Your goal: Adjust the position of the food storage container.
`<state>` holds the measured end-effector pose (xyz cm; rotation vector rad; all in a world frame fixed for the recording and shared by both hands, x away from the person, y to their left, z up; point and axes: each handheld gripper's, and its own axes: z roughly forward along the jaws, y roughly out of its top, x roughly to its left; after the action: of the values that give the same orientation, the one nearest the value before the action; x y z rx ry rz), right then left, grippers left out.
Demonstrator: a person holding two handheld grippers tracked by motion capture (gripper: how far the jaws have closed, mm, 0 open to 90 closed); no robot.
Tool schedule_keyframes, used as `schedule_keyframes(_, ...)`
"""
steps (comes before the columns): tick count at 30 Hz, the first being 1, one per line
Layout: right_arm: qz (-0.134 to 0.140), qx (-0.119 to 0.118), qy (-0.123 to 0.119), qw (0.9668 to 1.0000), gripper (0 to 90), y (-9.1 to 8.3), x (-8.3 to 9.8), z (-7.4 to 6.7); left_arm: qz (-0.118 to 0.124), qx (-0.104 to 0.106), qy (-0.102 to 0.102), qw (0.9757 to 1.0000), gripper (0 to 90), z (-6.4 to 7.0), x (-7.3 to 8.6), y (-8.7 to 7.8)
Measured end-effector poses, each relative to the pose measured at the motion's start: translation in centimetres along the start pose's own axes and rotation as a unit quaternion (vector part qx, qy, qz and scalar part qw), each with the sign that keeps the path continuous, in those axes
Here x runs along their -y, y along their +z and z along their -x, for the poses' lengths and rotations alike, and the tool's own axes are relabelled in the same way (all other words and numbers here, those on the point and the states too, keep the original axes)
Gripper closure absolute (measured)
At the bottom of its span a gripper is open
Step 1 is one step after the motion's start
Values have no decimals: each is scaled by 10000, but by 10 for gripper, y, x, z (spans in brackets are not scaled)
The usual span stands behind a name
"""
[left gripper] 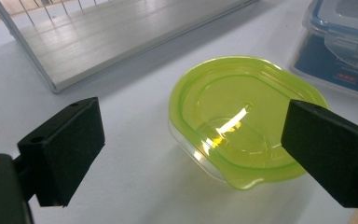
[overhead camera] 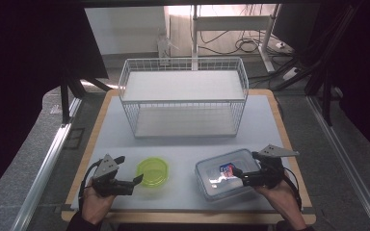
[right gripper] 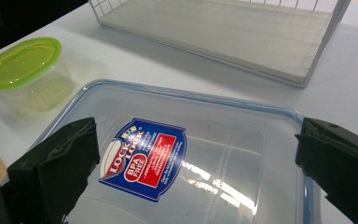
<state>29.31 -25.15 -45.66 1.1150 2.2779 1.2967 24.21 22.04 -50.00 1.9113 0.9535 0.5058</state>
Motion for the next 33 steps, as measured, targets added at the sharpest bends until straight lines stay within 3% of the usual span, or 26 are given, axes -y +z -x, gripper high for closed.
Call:
schedule_keyframes(2,-81,-21,-78,9999,0,1,0,-2,34,50,36,10000,71,2,0,0)
schedule_keyframes(4,-160,181,-175,9996,6,3,1,-3,38,37,88,9999,80,3,0,0)
schedule_keyframes(6,-246,194,-187,9993,13,4,3,-3,38,55,129,9999,80,4,-1,-1)
schedule_keyframes(10,-338,201,-166,9991,48,7,4,-3,31,166,10,9999,79,2,0,-2)
schedule_keyframes(18,-481,330,-273,9979,134,13,5,-6,44,125,-17,9999,78,2,0,-4)
schedule_keyframes(26,-448,115,-546,9974,359,13,-2,-19,105,115,47,9999,72,2,0,-3)
schedule_keyframes(32,-526,-269,-802,9950,626,19,-8,-39,153,107,94,9998,73,3,-1,-4)
schedule_keyframes(33,-526,-269,-802,9950,626,19,-8,-39,153,107,94,9998,74,3,-1,-4)
